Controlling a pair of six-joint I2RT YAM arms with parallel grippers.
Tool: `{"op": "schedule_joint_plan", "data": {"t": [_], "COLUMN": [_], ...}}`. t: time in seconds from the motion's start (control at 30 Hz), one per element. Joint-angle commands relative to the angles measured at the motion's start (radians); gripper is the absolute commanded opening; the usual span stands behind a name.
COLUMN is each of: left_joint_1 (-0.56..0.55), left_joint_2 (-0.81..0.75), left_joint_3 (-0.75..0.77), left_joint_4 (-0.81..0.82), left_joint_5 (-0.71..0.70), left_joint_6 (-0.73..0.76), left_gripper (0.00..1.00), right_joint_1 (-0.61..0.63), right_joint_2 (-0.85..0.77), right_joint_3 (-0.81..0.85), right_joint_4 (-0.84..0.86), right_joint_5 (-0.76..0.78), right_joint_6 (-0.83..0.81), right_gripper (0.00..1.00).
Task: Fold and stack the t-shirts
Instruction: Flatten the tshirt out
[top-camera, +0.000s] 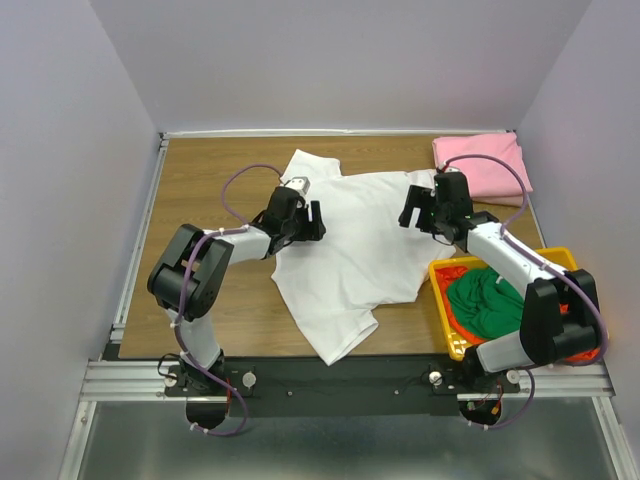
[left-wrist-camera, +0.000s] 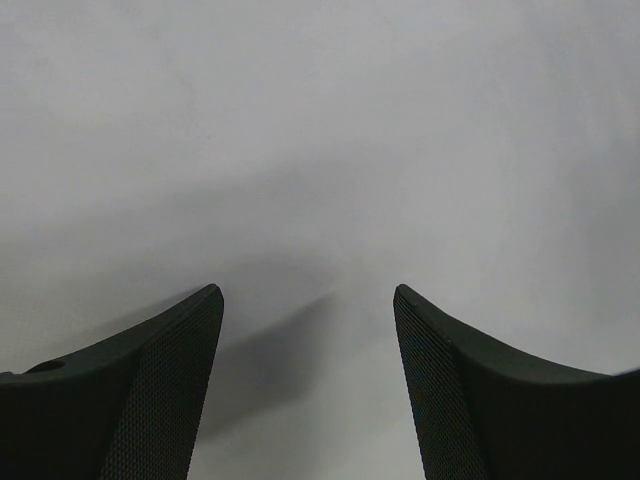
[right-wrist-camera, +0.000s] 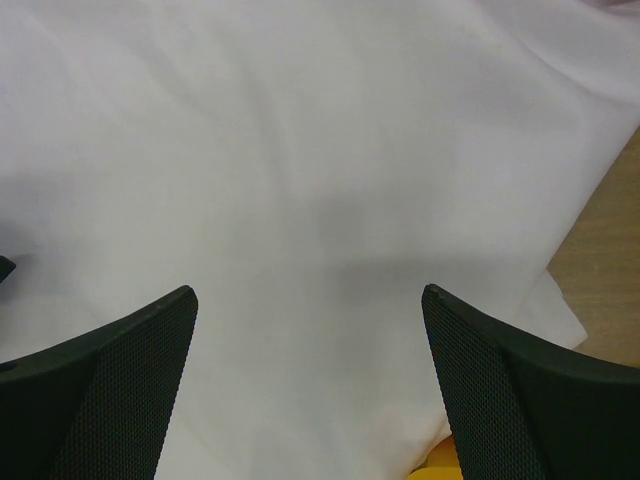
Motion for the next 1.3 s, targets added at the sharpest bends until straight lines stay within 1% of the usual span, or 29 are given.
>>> {"op": "schedule_joint_plan", "data": {"t": [0.0, 0.1, 0.13, 0.2, 0.33, 0.37, 0.43, 0.6, 0.67, 0.87, 0.97, 1.07, 1.2, 1.27], "left_joint_1": [-0.005, -0.005, -0.005, -0.002, 0.018, 0.023, 0.046, 0.06, 0.06, 0.067, 0.08, 0.089, 0.113, 0.126], "left_joint_2": [0.019, 0.016, 0.016, 0.016, 0.03, 0.029, 0.016, 0.001, -0.008, -0.102, -0.177, -0.237, -0.381, -0.427], "left_joint_3": [-0.032, -0.038, -0.038, -0.041, -0.058, -0.065, -0.078, -0.081, -0.078, -0.056, -0.045, -0.055, -0.075, -0.082], "left_joint_4": [-0.028, -0.056, -0.063, -0.085, -0.095, -0.095, -0.086, -0.079, -0.085, -0.125, -0.144, -0.154, -0.174, -0.194], "left_joint_5": [-0.076, -0.103, -0.151, -0.188, -0.199, -0.202, -0.185, -0.176, -0.18, -0.212, -0.211, -0.197, -0.176, -0.182], "left_joint_6": [0.029, 0.034, 0.034, 0.026, 0.019, 0.015, 0.011, -0.003, -0.006, 0.005, 0.029, 0.046, 0.066, 0.078], "left_gripper": [0.77, 0.77, 0.77, 0.77, 0.77, 0.77, 0.77, 0.77, 0.77, 0.77, 0.77, 0.78, 0.79, 0.79], "right_joint_1": [0.004, 0.006, 0.006, 0.006, 0.01, 0.013, 0.024, 0.096, 0.13, 0.239, 0.291, 0.326, 0.369, 0.392], "right_joint_2": [-0.012, -0.012, -0.011, -0.004, 0.008, 0.015, 0.028, 0.094, 0.149, 0.333, 0.405, 0.465, 0.52, 0.54], "right_joint_3": [-0.028, -0.04, -0.042, -0.053, -0.062, -0.063, -0.062, -0.031, -0.001, 0.101, 0.154, 0.193, 0.231, 0.252], "right_joint_4": [0.02, 0.031, 0.037, 0.043, 0.062, 0.066, 0.079, 0.1, 0.111, 0.114, 0.112, 0.105, 0.077, 0.066], "right_joint_5": [-0.022, -0.036, -0.039, -0.047, -0.062, -0.088, -0.096, -0.078, -0.073, 0.004, 0.049, 0.077, 0.123, 0.134], "right_joint_6": [0.022, 0.025, 0.027, 0.028, 0.036, 0.039, 0.039, 0.047, 0.05, 0.059, 0.065, 0.076, 0.096, 0.11], "right_gripper": [0.99, 0.99, 0.99, 0.99, 0.99, 0.99, 0.99, 0.99, 0.99, 0.98, 0.98, 0.98, 0.98, 0.98]}}
